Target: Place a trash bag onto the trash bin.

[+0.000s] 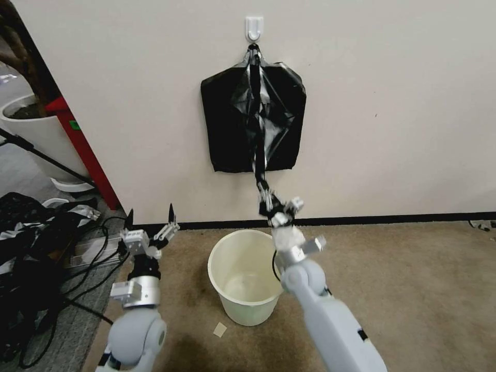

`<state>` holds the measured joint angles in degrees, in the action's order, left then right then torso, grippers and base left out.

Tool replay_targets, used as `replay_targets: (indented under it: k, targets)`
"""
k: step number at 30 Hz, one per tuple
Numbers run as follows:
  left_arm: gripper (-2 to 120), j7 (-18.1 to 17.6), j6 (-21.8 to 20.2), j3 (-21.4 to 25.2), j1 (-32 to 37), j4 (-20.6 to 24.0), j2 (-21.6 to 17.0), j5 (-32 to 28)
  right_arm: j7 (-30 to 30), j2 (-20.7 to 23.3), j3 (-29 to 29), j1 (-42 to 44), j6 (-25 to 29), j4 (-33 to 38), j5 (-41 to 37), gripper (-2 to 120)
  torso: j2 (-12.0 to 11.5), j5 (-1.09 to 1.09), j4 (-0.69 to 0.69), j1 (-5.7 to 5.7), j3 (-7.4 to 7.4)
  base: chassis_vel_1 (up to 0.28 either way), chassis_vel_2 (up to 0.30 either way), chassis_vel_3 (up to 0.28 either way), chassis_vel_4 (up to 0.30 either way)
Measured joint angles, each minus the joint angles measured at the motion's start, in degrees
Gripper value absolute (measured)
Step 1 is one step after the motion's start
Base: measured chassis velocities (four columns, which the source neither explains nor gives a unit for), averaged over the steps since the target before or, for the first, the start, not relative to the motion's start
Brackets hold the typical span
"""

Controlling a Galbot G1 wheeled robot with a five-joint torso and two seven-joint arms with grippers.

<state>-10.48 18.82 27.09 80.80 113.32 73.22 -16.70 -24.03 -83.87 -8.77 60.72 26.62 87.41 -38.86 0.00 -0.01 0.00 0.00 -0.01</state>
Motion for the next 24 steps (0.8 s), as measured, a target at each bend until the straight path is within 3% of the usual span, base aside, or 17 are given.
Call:
replay_targets:
  k: [1,5,8,12,14,15,17,18,19,23,24]
  targets:
    - [100,2.2,1.3,-0.9,-1.9,-0.4,-2.5,-1.3,-0.4,0.0,-0.6,0.3,0.9,-0.8,2.4,0,0.0,0.00,-0.01,0.00,0.00,0.000,0.000,0.000,0.000]
    - [100,4.4,2.2,-2.0,-4.1,-0.7,-5.4,-2.3,-0.5,0.0,-1.2,0.1,1.8,-1.6,5.1,0,0.0,0.00,0.00,0.00,0.00,0.000,0.000,0.000,0.000]
    - [100,10.1,2.7,-5.7,-11.9,-1.3,-14.4,-5.3,-0.4,-0.2,-4.3,-2.2,5.3,-3.5,14.5,0,0.0,0.01,0.01,0.00,0.01,0.000,0.000,0.000,0.000]
    - [100,11.5,2.7,-8.1,-15.8,-1.9,-17.6,-5.6,-0.4,-0.1,-5.2,-3.1,6.0,-3.6,16.5,0,0.0,0.01,0.01,0.00,0.01,0.000,0.000,0.000,0.000]
    - [100,13.5,2.4,-16.0,-27.0,-3.2,-22.6,-5.7,0.5,-0.1,-5.9,-5.1,6.4,-2.8,18.4,0,0.0,0.00,0.00,0.00,0.02,0.000,0.000,0.000,0.000]
    - [100,13.5,2.4,-16.0,-27.0,-3.2,-22.6,-5.7,0.5,-0.1,-5.9,-5.1,6.4,-2.8,18.4,0,0.0,0.00,0.00,0.00,0.02,0.000,0.000,0.000,0.000]
    - [100,14.1,0.5,-23.1,-36.3,-3.8,-25.3,-5.2,1.3,-0.3,-5.9,-6.3,6.2,-2.0,18.7,0,0.0,0.02,-0.02,0.00,0.00,0.000,0.000,0.000,0.000]
    - [100,14.1,-0.1,-24.3,-37.8,-3.9,-25.7,-5.1,1.4,-0.3,-5.8,-6.4,6.1,-1.9,18.7,0,0.0,0.02,-0.03,0.00,0.01,0.000,0.000,0.000,0.000]
    - [100,14.2,-3.4,-29.3,-44.2,-4.5,-27.1,-4.1,2.1,-0.6,-5.5,-6.8,5.6,-1.5,18.7,0,0.0,0.00,-0.02,0.00,0.02,0.000,0.000,0.000,0.000]
    - [100,14.2,-7.2,-33.3,-49.8,-4.8,-28.0,-2.5,2.9,-1.1,-5.2,-7.1,5.3,-1.1,18.6,0,0.0,0.03,-0.01,0.00,0.01,0.000,0.000,0.000,0.000]
    - [100,14.0,-11.0,-36.6,-54.0,-5.4,-28.6,-0.8,4.0,-1.7,-5.0,-7.1,5.1,-0.7,18.5,0,0.0,0.03,-0.01,0.00,0.01,0.000,0.000,0.000,0.000]
